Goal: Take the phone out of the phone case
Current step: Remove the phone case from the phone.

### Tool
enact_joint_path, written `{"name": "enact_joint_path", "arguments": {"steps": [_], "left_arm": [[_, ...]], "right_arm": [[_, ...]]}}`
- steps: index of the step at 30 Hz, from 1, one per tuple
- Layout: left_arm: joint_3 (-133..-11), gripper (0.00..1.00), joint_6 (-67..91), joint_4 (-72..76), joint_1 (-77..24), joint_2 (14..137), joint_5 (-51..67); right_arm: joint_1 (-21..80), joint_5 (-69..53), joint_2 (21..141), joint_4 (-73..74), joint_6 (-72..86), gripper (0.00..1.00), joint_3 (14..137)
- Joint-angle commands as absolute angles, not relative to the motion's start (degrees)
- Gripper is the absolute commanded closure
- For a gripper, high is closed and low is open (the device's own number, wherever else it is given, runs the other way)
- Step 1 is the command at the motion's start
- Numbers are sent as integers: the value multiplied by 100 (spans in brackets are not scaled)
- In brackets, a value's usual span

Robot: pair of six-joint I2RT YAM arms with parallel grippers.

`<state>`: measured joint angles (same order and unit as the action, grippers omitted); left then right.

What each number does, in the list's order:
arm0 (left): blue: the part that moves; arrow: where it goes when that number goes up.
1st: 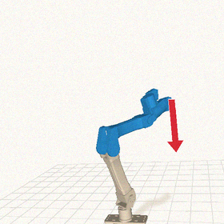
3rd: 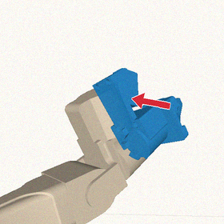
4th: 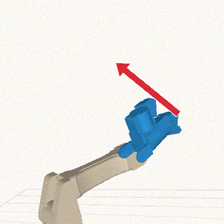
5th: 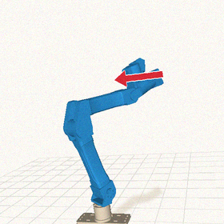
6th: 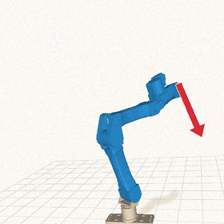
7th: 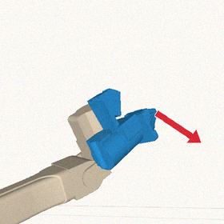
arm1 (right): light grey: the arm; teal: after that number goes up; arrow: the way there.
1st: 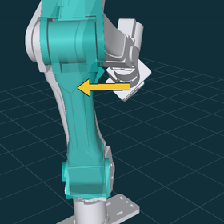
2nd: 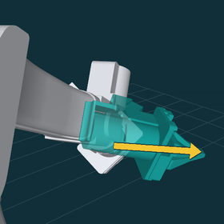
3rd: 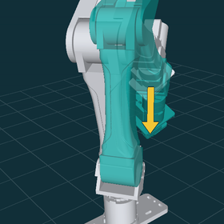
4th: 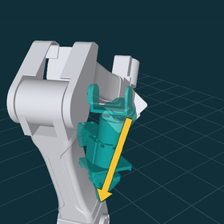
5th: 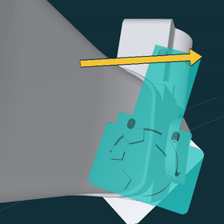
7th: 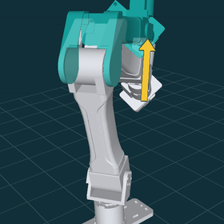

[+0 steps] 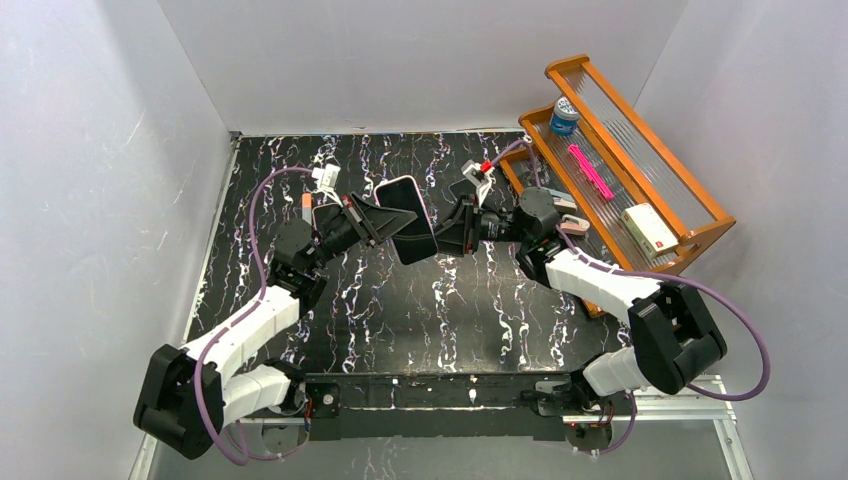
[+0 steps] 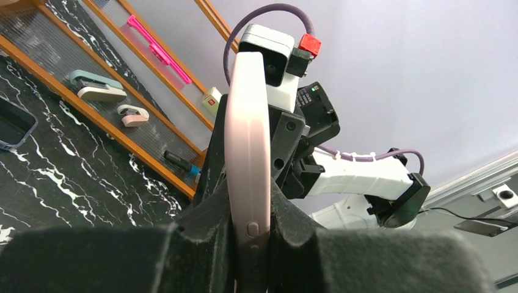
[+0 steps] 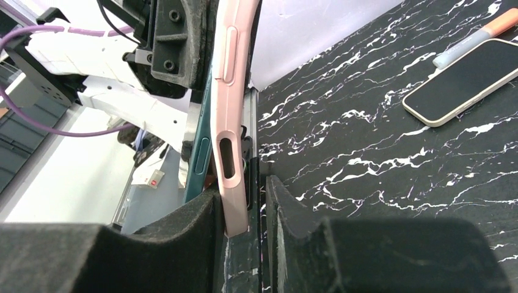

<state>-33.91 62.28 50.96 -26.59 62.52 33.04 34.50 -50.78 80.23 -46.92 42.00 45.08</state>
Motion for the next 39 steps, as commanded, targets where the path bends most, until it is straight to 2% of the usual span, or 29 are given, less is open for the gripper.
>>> {"name": "enact_joint_path", "arguments": {"steps": [1, 8, 13, 19, 23, 25, 27, 33, 39], "left_arm": [[-3087, 100, 6409, 4832, -2856, 6358, 3688], [-3190, 100, 6676, 5131, -2865, 6491, 3706], [-3271, 100, 6842, 5155, -2865, 6647, 3667], [-3283, 75, 6890, 5155, -2829, 6812, 3499], [-3190, 54, 6966, 5132, -2668, 6906, 3396], [-3113, 40, 6978, 5072, -2514, 6896, 3361], [-3029, 32, 6981, 4955, -2334, 6851, 3330], [-3151, 23, 6433, 4092, -1990, 6568, 3367], [-4212, 21, 3676, 993, -2003, 6152, 2653]], "right_arm": [[3419, -4296, 7690, -6269, 4572, 62, 4757], [3419, -4529, 7984, -6492, 4977, 65, 4878], [3424, -4592, 8207, -6775, 5247, 72, 4918], [3424, -4571, 8353, -6326, 5297, 98, 5026], [3417, -4290, 8337, -5803, 5361, 99, 4959], [3415, -4152, 8296, -5590, 5387, 99, 4883], [3407, -3969, 8229, -5387, 5404, 99, 4779], [3398, -3529, 8205, -4287, 5447, 99, 4723], [3397, -3403, 8364, -3720, 5649, 99, 4739]]}}
